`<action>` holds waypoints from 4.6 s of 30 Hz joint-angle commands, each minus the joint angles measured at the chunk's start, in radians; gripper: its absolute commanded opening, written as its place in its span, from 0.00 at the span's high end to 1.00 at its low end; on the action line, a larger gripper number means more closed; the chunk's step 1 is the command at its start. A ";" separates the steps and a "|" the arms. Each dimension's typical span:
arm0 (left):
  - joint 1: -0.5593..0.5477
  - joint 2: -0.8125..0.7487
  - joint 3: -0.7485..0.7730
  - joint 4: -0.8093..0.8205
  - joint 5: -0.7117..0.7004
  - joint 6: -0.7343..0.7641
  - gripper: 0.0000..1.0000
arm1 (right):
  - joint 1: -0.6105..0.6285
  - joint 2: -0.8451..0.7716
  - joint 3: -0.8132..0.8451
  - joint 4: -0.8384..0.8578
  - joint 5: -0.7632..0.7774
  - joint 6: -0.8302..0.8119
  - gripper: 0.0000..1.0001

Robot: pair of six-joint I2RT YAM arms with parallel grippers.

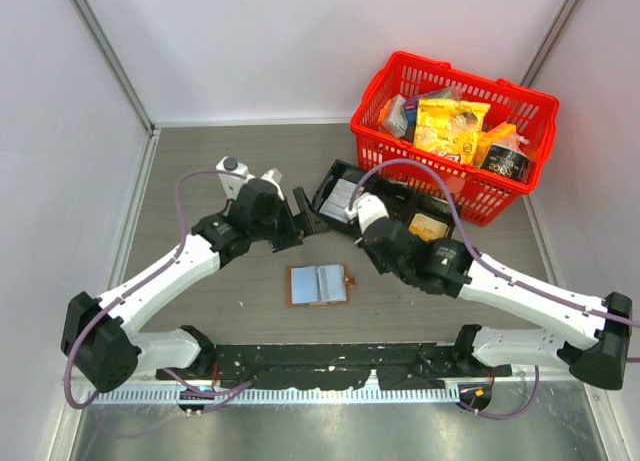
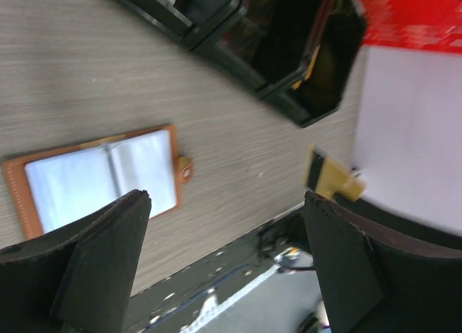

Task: Take the credit cards out of the card holder
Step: Place the credit card in the storage box.

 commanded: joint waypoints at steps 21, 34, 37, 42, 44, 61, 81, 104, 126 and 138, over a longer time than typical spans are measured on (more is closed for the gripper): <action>0.079 -0.123 -0.092 0.145 0.247 -0.215 0.40 | 0.486 0.335 -0.054 0.825 0.638 -0.703 0.99; 0.078 -0.168 -0.213 0.334 0.201 -0.221 1.00 | 0.493 0.358 -0.059 0.855 0.615 -0.670 0.89; 0.079 -0.183 -0.268 0.397 0.152 -0.203 1.00 | 0.458 0.324 0.013 0.584 0.499 -0.487 0.66; 0.078 -0.212 -0.331 0.498 0.083 -0.142 1.00 | 0.331 0.184 0.045 0.417 0.193 -0.202 0.42; 0.079 -0.223 -0.355 0.555 0.065 -0.125 1.00 | 0.270 0.112 0.024 0.416 0.083 -0.108 0.38; 0.079 -0.355 -0.552 0.960 0.078 -0.142 1.00 | -0.277 -0.168 -0.540 1.213 -0.635 0.760 0.31; 0.076 -0.286 -0.564 1.105 0.169 -0.249 1.00 | -0.284 -0.007 -0.582 1.506 -0.747 0.839 0.57; 0.128 -0.407 -0.127 0.114 -0.196 0.373 0.08 | -0.563 -0.317 -0.272 0.205 -0.569 0.469 0.99; 0.197 -0.427 -0.038 -0.056 -0.299 0.647 0.00 | -0.976 -0.010 -0.175 0.314 -0.534 0.305 0.99; 0.199 -0.415 -0.049 -0.048 -0.307 0.648 0.00 | -1.008 0.151 -0.232 0.491 -0.658 0.356 0.99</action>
